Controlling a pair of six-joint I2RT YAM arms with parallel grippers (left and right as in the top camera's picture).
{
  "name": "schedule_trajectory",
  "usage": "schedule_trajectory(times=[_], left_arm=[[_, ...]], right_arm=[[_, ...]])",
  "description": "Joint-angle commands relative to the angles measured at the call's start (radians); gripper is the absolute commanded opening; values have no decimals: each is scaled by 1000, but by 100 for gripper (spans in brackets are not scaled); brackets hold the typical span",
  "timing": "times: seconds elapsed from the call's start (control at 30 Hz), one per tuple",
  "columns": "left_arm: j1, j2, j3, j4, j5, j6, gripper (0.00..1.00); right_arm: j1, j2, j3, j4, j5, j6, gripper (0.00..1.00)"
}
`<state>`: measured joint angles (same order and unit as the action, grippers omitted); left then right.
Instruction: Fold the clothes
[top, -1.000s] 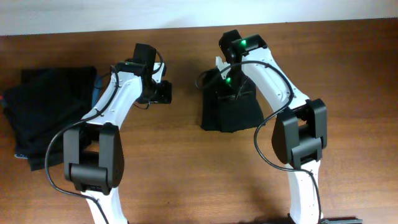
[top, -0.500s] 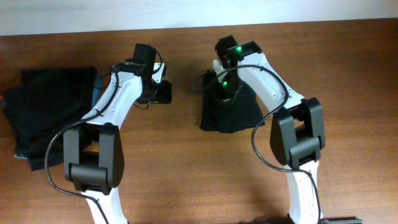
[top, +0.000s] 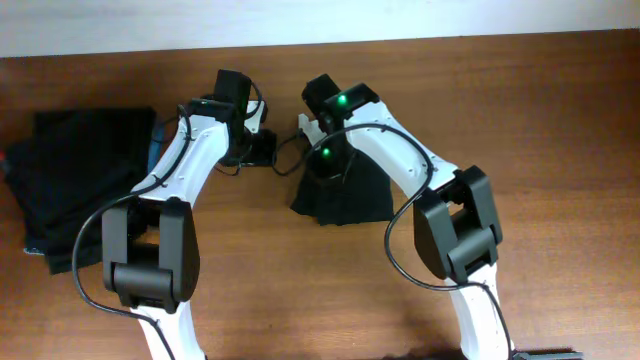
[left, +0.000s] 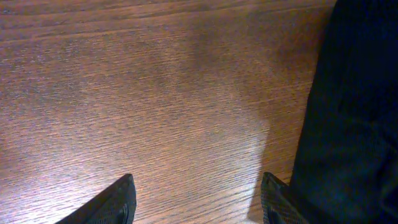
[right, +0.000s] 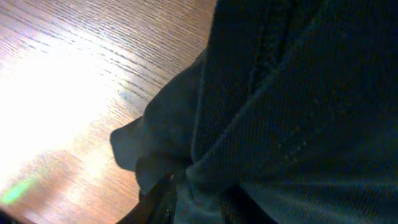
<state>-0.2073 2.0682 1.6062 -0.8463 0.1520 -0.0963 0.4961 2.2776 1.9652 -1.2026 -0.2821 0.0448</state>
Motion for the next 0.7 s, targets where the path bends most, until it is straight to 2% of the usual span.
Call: schedule_trajectory(times=[0.0,0.17,0.4,0.67], left_arm=[[1,-15,-5,-1,-3,20,64],[1,-21,24,0,16,86,64],[-4,-46,108,-5,67,104,63],[-42,-44,134,81,238,280,62]], right_arm=[[-17,-27,-5,-25,-12,-6,29],[-23,-34,6,-46,-12,-38,29],[-60,-133,194,-156,24,-66,31],[-131,-177,185,-279,55,-63,30]])
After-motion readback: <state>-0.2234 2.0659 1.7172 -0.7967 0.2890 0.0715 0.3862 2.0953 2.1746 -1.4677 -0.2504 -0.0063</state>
